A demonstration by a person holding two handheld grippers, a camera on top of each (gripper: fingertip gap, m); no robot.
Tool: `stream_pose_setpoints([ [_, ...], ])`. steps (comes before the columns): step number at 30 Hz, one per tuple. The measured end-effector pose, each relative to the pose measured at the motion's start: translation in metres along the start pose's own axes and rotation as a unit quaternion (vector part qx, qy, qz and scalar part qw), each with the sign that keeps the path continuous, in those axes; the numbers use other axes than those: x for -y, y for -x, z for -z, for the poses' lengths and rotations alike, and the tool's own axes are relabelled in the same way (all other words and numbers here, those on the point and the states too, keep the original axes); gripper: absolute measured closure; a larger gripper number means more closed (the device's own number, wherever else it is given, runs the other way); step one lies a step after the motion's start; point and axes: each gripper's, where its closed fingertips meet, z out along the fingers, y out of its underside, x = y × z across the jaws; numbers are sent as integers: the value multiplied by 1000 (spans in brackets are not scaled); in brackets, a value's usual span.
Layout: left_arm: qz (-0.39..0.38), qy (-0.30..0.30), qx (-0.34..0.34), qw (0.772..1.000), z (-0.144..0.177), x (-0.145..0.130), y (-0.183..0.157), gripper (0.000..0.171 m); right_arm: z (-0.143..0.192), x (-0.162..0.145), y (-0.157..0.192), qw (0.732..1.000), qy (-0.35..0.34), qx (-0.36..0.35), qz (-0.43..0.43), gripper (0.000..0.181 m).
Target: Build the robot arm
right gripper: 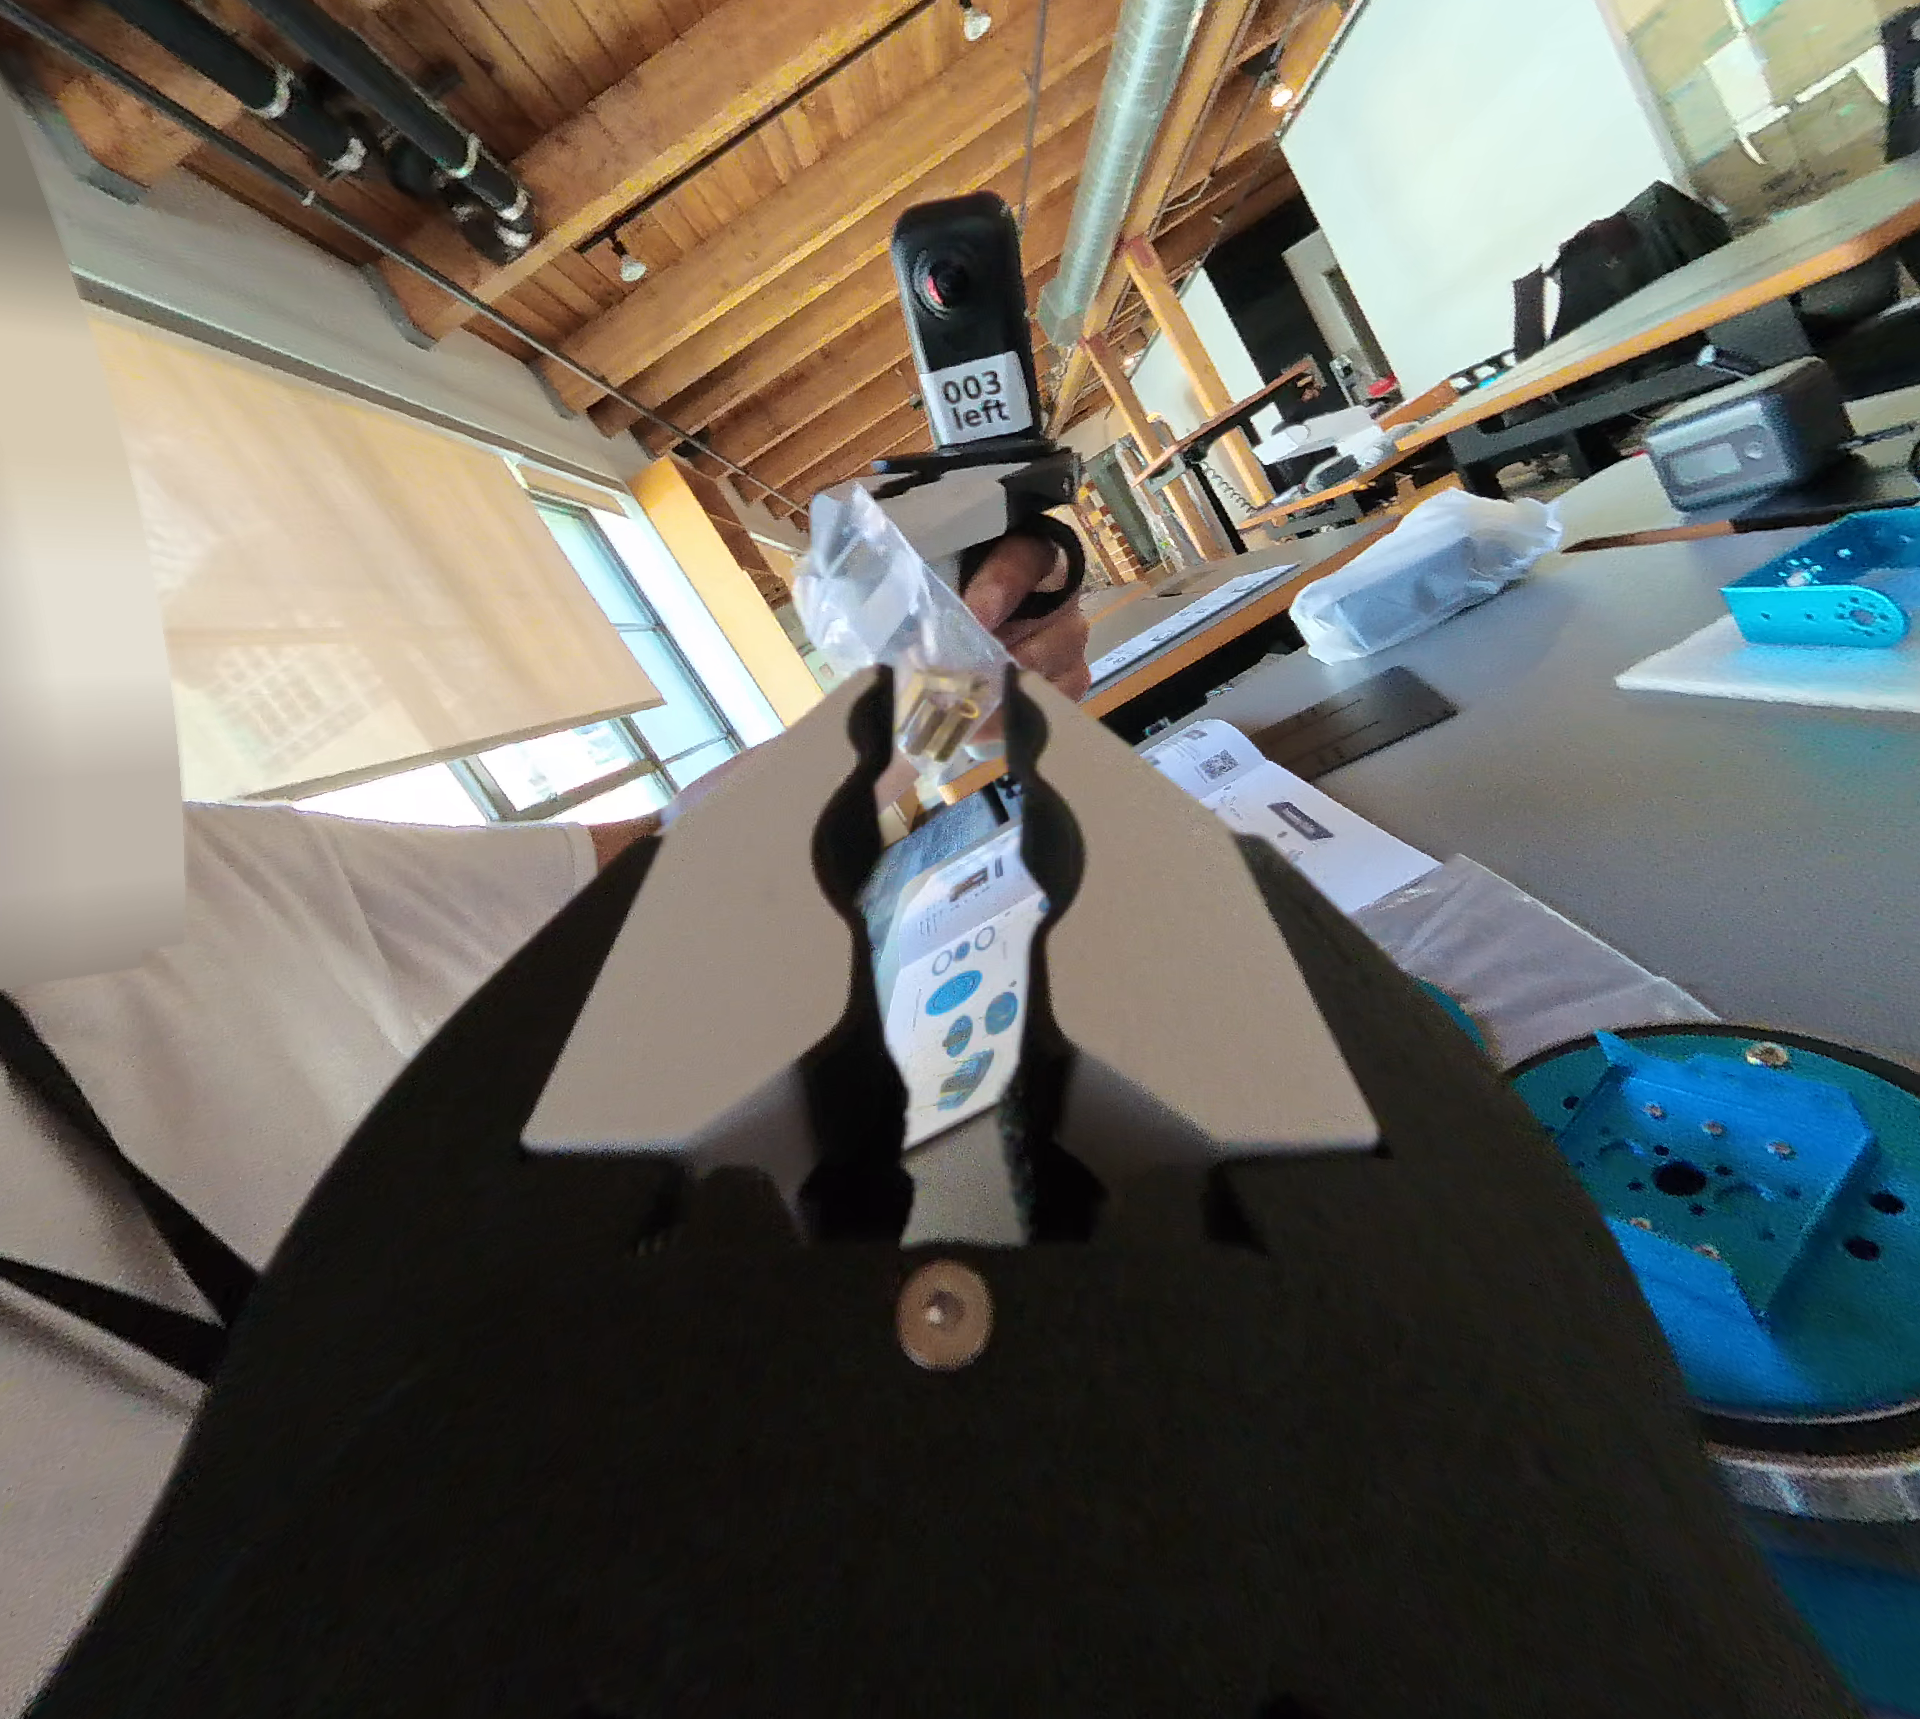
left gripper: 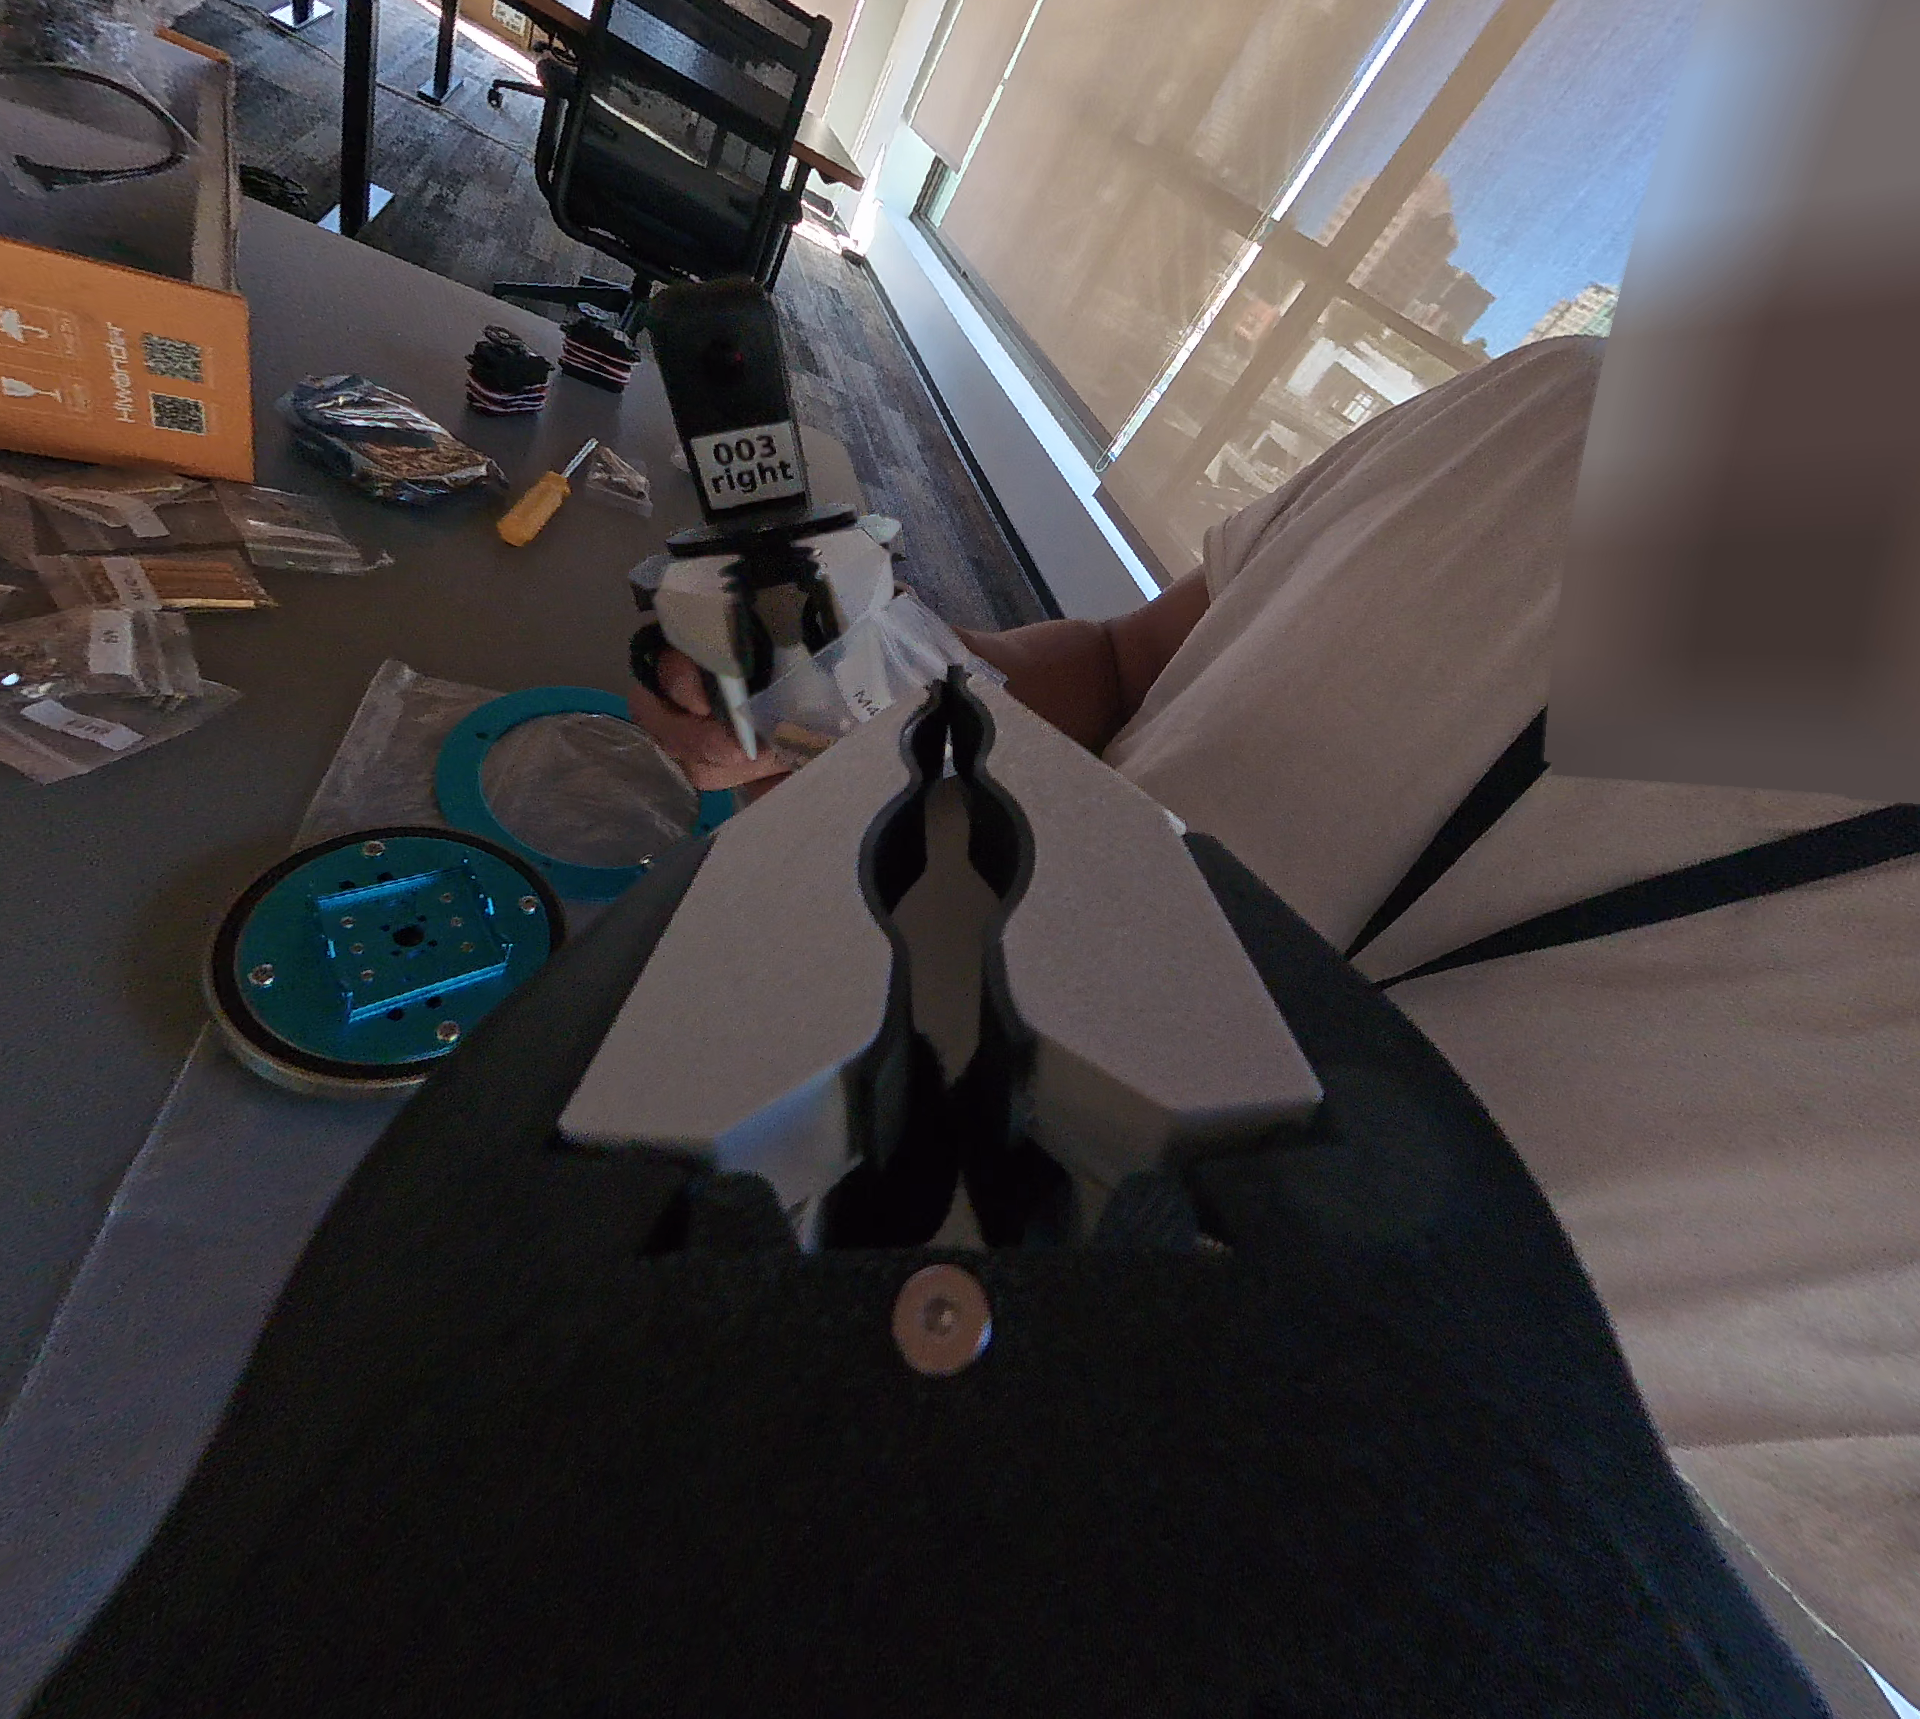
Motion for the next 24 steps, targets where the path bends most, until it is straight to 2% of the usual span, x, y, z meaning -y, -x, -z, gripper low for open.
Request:
stream_pose_setpoints([
  [1, 1, -1, -5, 1000, -2, 1, 0, 171, 0, 0, -1, 1000, -4, 3, -12, 158],
  [4, 1, -10, -29, 1000, -8, 7, -5, 171, -4, -5, 2, 997, -7, 45, -60, 165],
  [5, 1, -14, -38, 999, -9, 10, -7, 171, -5, -7, 7, 995, -8, 74, -70, 173],
  [7, -2, -17, -54, 998, -13, 14, -11, 171, -7, -8, 11, 990, -10, 106, -92, 169],
  [10, -8, -14, -60, 998, -19, 15, -11, 171, -1, 2, 22, 981, -37, 151, -115, 175],
  [13, -5, -15, -57, 998, -21, 13, -4, 171, 7, 10, 25, 978, -54, 163, -122, 179],
  [17, 9, -10, -38, 999, -22, 4, 12, 171, 17, 17, 23, 984, -57, 140, -96, 181],
  [19, 14, -4, -23, 1000, -24, -2, 21, 171, 21, 17, 15, 991, -42, 102, -72, 181],
  [24, 12, 45, 72, 996, -32, -40, 55, 171, 40, -6, -20, 995, 95, -31, -30, 181],
])
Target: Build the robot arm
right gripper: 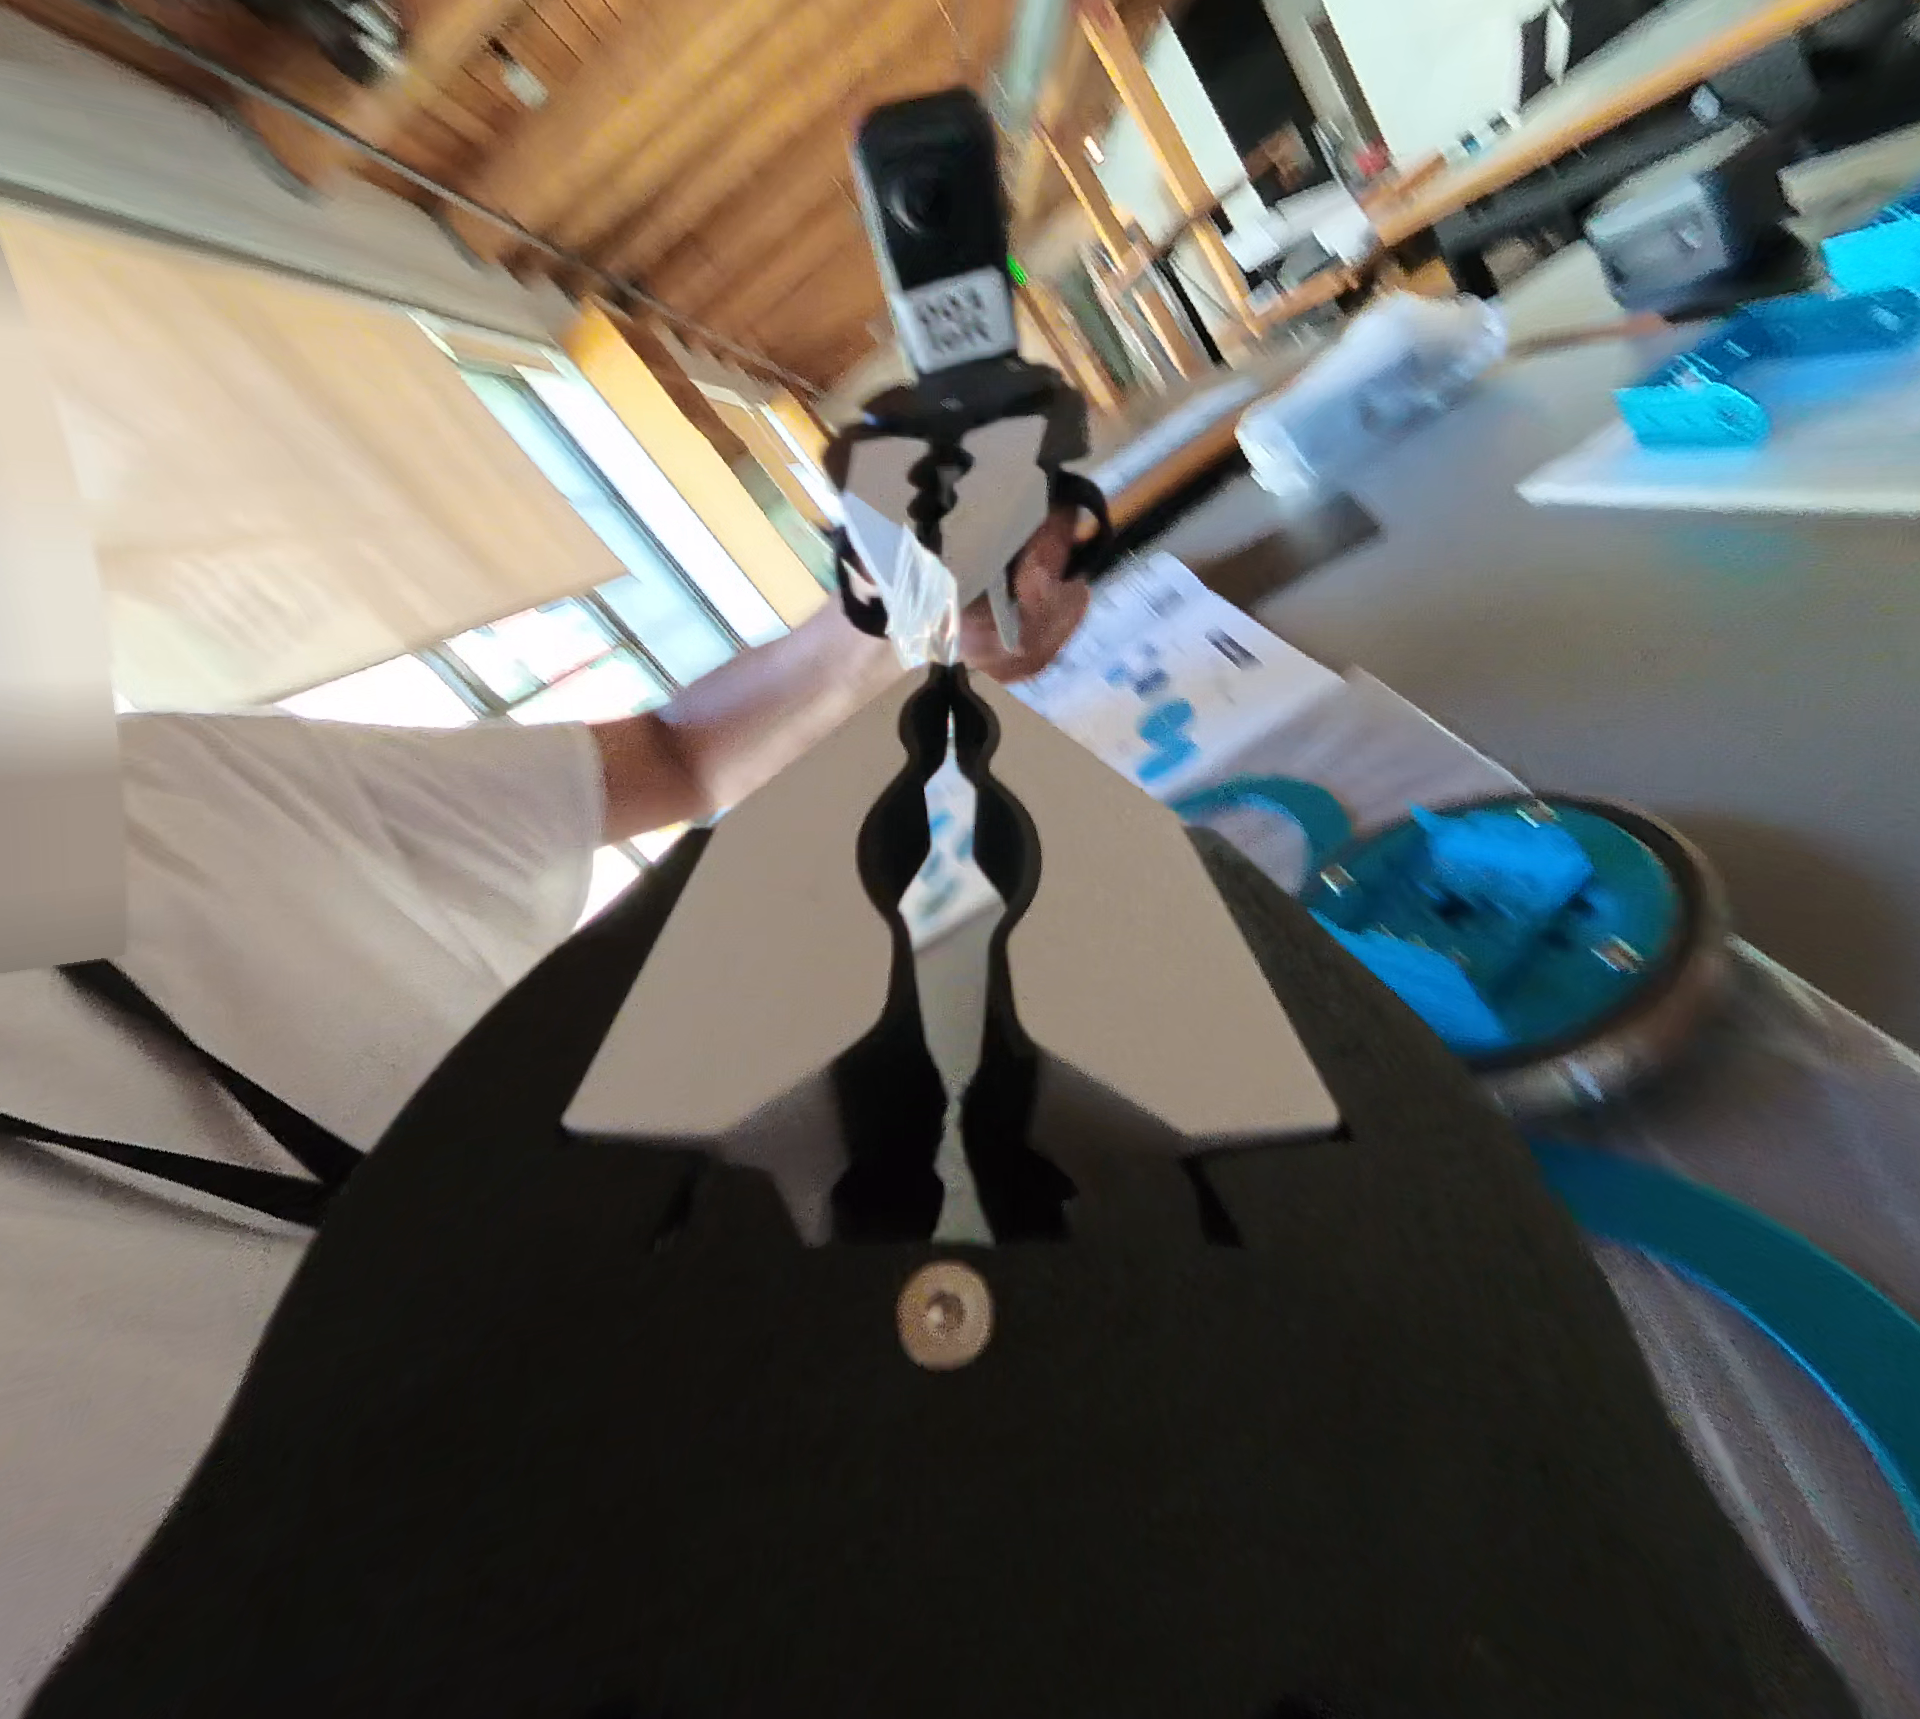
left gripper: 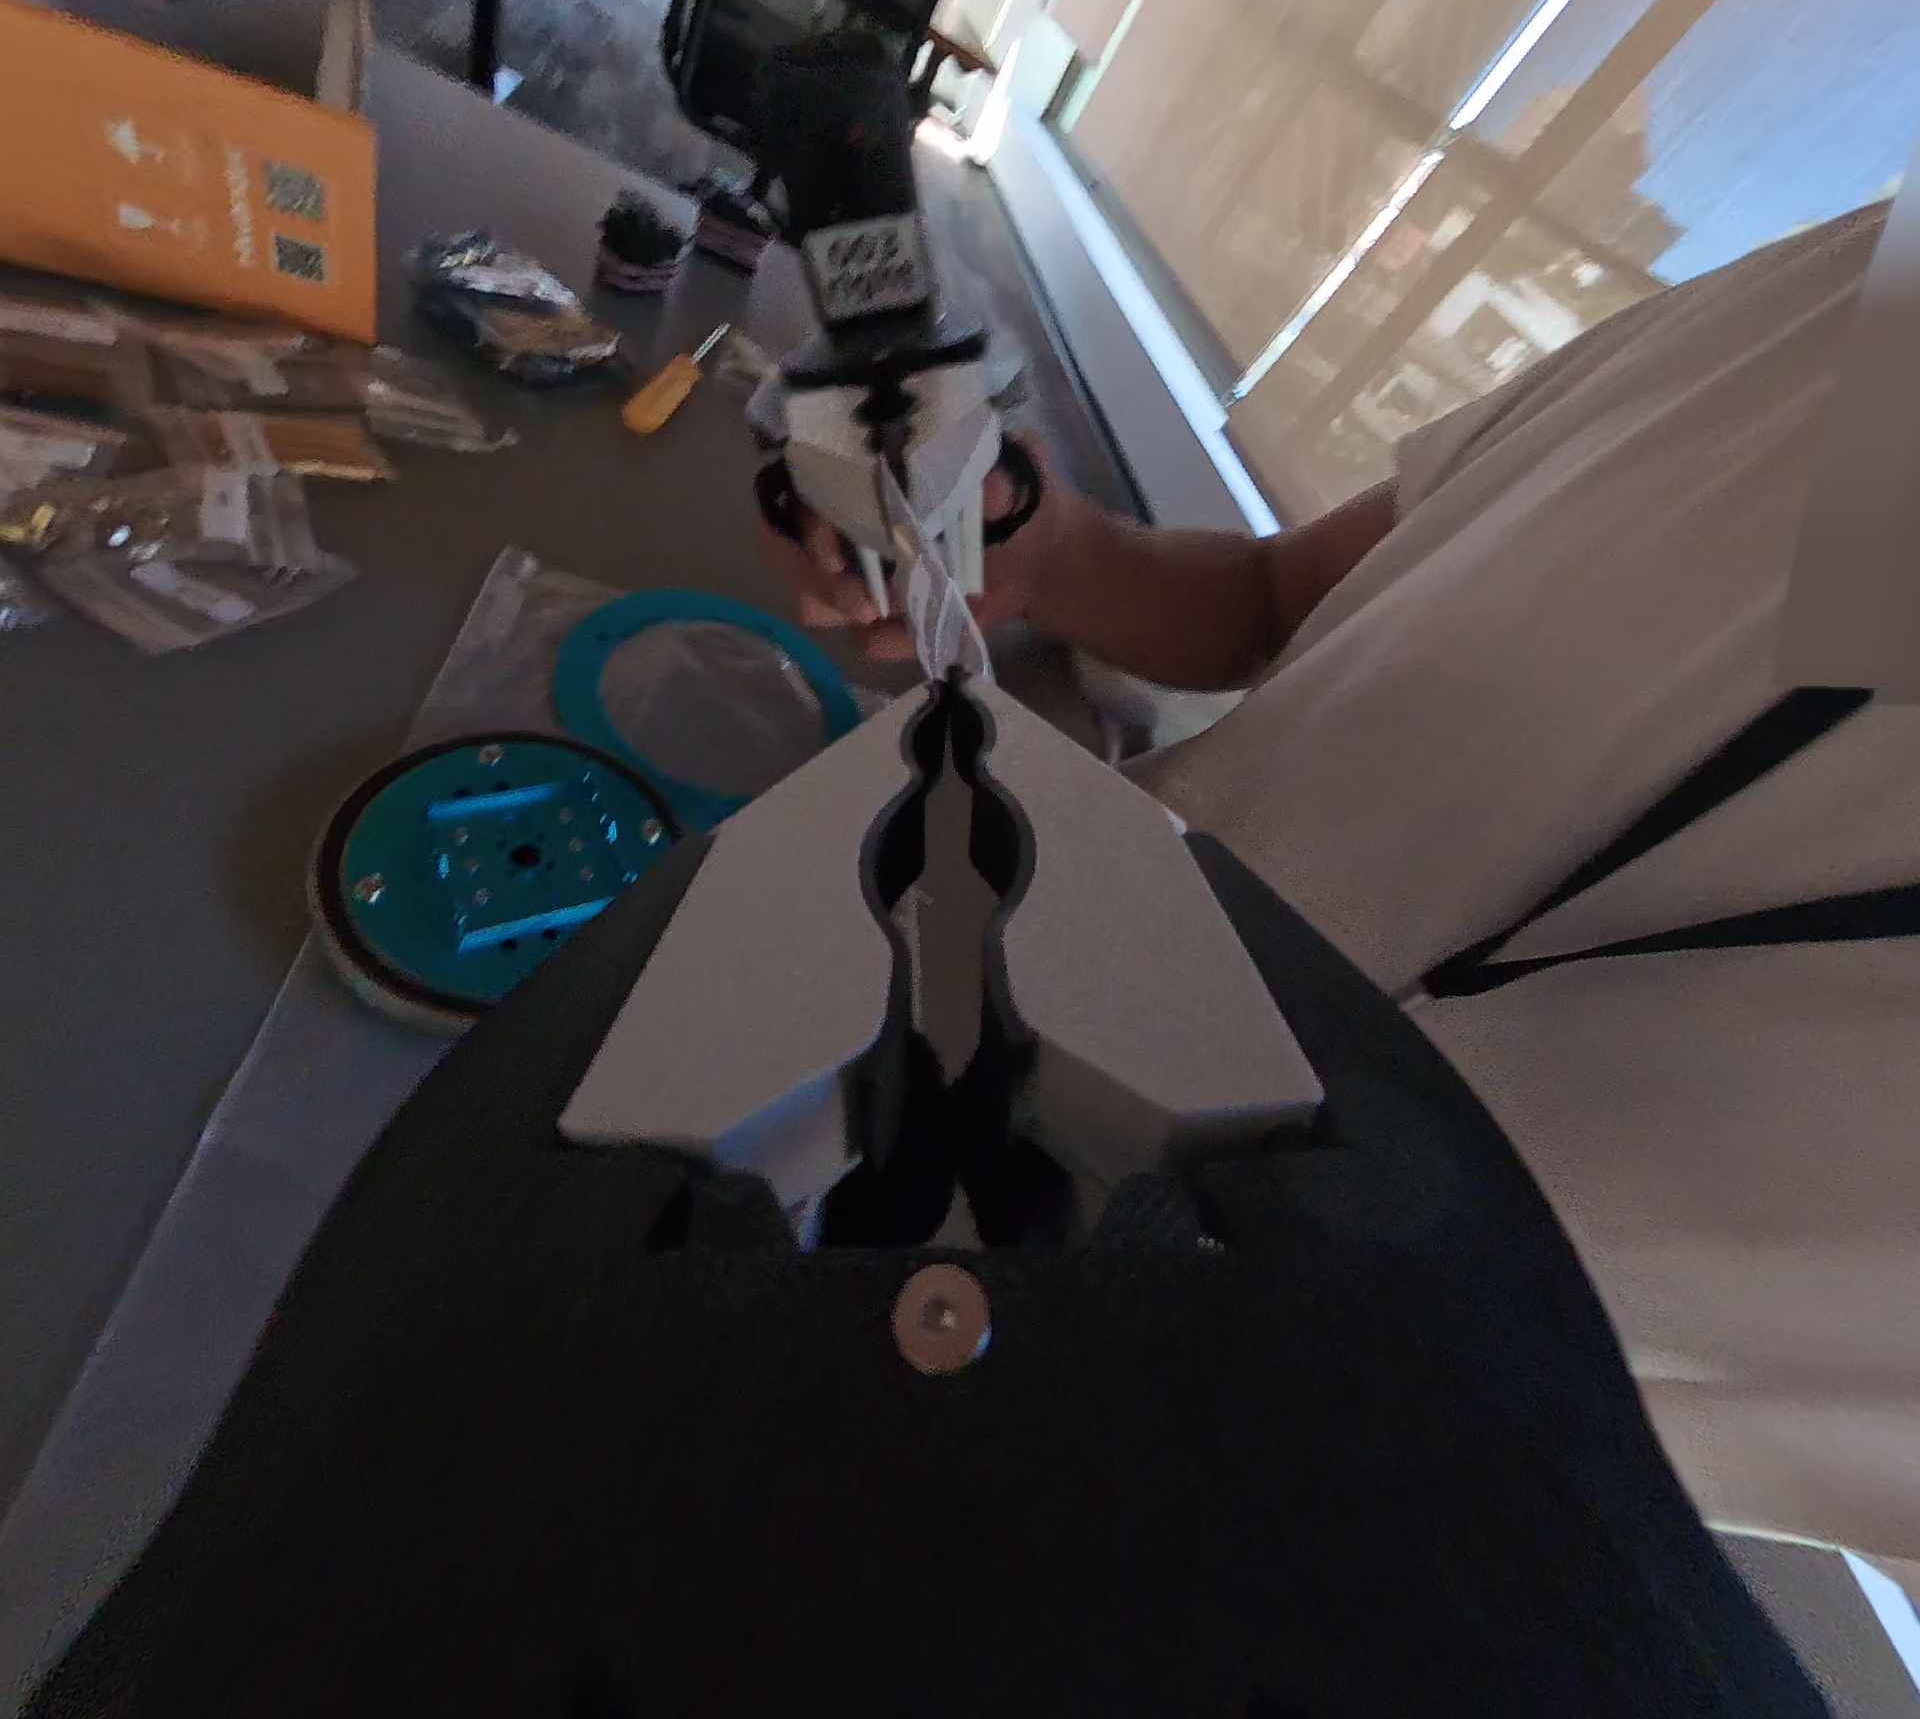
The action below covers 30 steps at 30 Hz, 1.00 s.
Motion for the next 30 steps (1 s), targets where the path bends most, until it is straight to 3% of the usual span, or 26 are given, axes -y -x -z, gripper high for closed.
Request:
stream_pose_setpoints([
  [5, 29, 100, 109, 989, -33, -64, 41, 171, 24, -51, -38, 981, 158, -116, -11, 181],
  [9, 25, 169, 154, 973, -60, -99, 61, 171, 42, -80, -59, 960, 223, -170, -26, 181],
  [13, 6, 199, 194, 961, -65, -108, 67, 170, 49, -86, -63, 948, 258, -185, -14, 181],
  [15, -1, 214, 220, 952, -55, -114, 68, 158, 50, -81, -60, 944, 274, -184, -3, 181],
  [19, 5, 195, 244, 950, -32, -117, 60, 155, 44, -70, -54, 921, 344, -180, 34, 181],
  [22, 11, 157, 254, 954, -22, -114, 53, 155, 34, -75, -47, 881, 436, -164, 82, 181],
  [25, 5, 122, 245, 962, -19, -110, 44, 155, 30, -80, -51, 817, 533, -173, 135, 181],
  [30, -23, 103, 240, 965, -18, -108, 35, 152, 21, -73, -53, 734, 632, -166, 184, 181],
])
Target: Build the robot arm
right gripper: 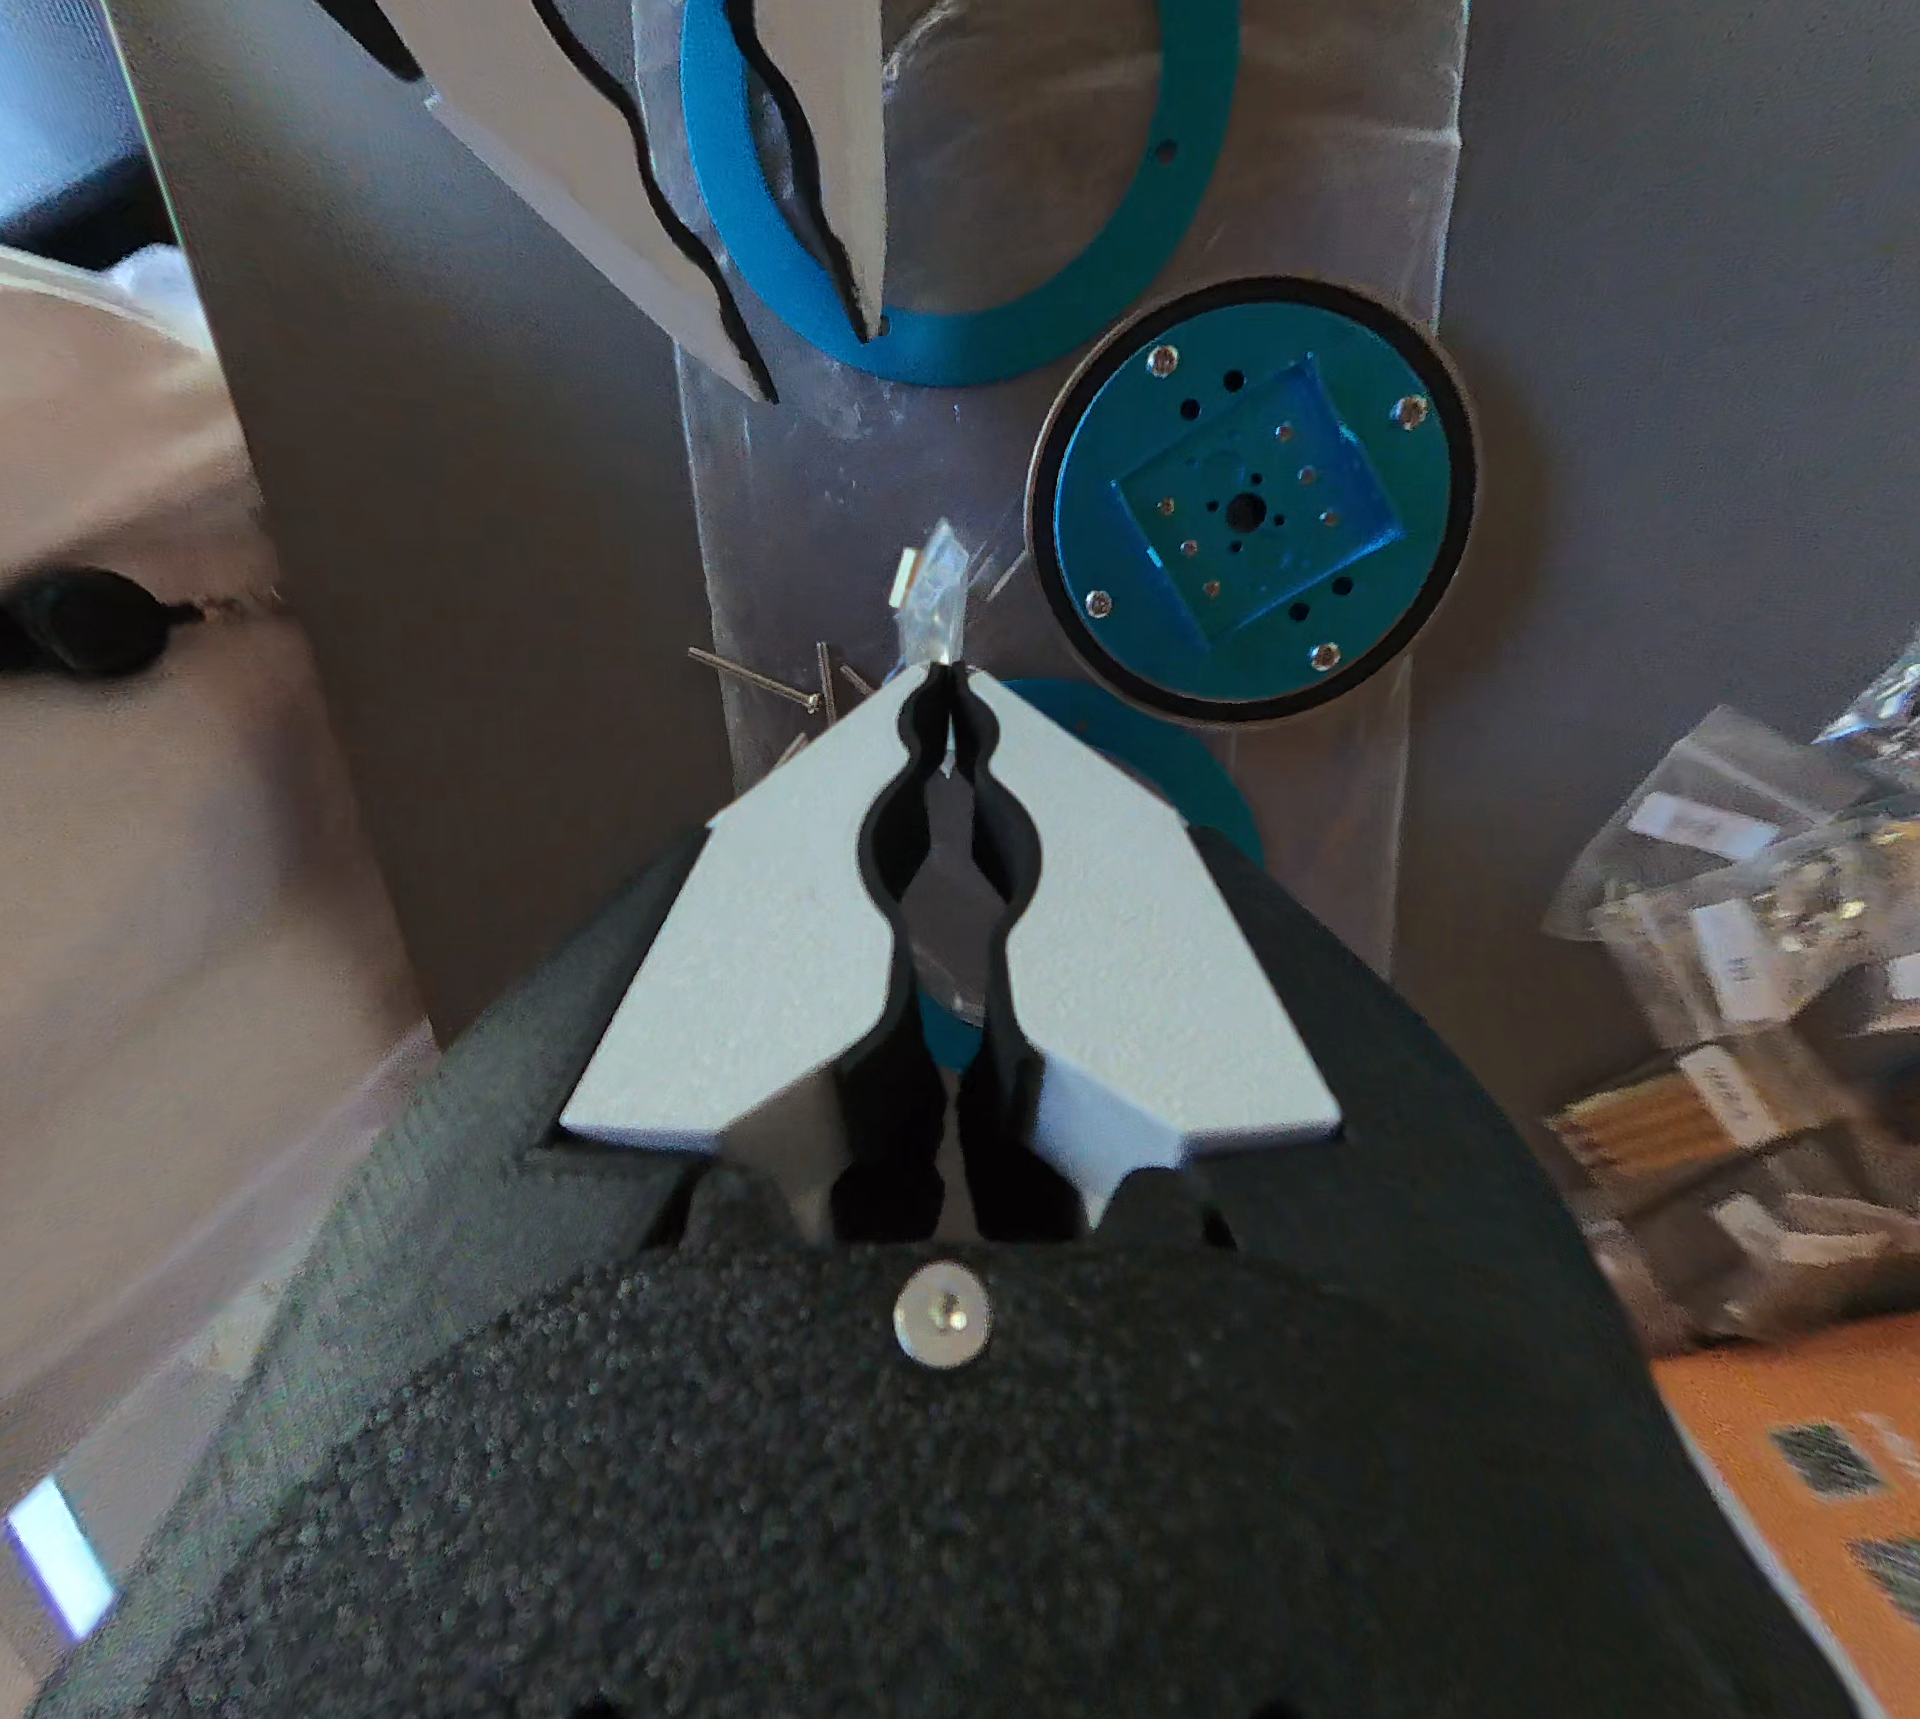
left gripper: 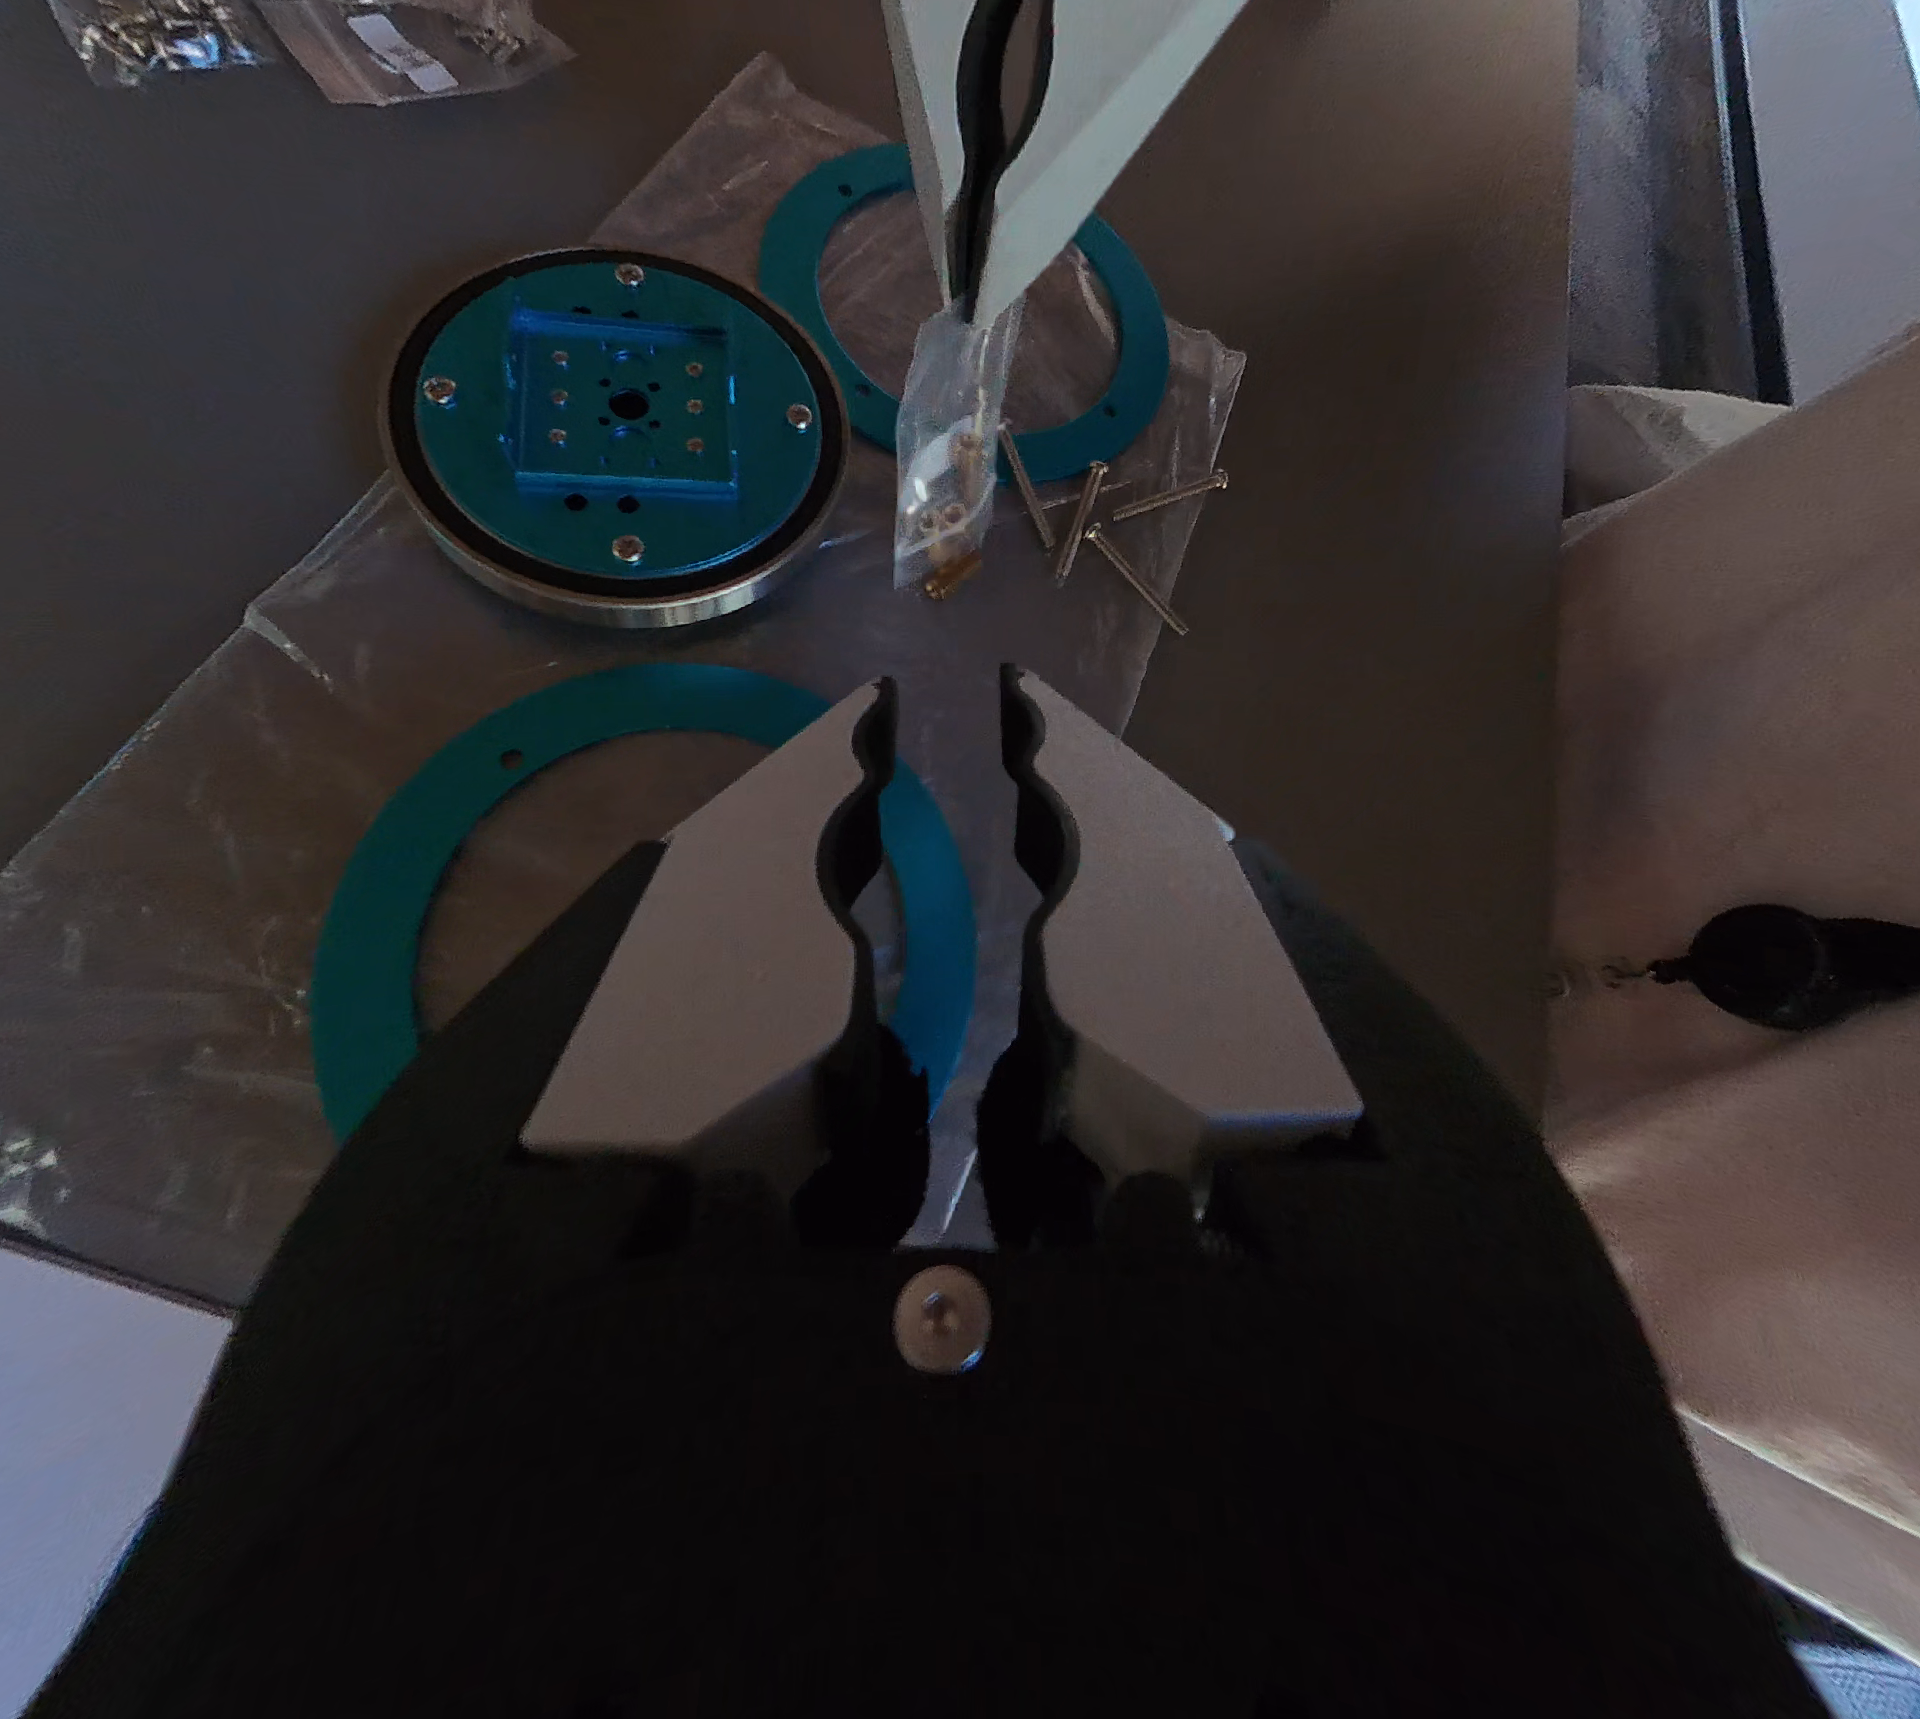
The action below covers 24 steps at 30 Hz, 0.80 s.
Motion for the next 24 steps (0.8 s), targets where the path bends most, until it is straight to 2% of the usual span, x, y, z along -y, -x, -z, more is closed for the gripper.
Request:
stream_pose_setpoints([
  [5, -2, -14, 6, 1000, 3, 0, 0, 151, -3, 4, 1, 996, 76, -7, 38, 181],
  [9, -7, -18, 8, 1000, 3, 0, -1, 150, 3, 9, 4, 996, 81, -5, 40, 181],
  [12, -7, -32, 2, 999, 6, 4, -3, 149, 22, 10, -3, 996, 73, -29, 49, 181],
  [16, 4, -80, -22, 997, 12, 21, -7, 143, 46, 17, -2, 999, 4, -16, 28, 181],
  [17, 13, -103, -32, 994, 15, 29, -8, 141, 53, 19, -2, 999, -28, -13, 23, 181],
  [19, 37, -146, -45, 988, 22, 44, -6, 138, 66, 26, 9, 992, -119, 40, 15, 181],
  [21, 60, -188, -65, 978, 30, 58, -7, 136, 79, 30, 17, 971, -224, 86, 17, 181],
  [24, 106, -255, -126, 953, 41, 79, -15, 136, 95, 33, 20, 917, -373, 140, -19, 181],
])
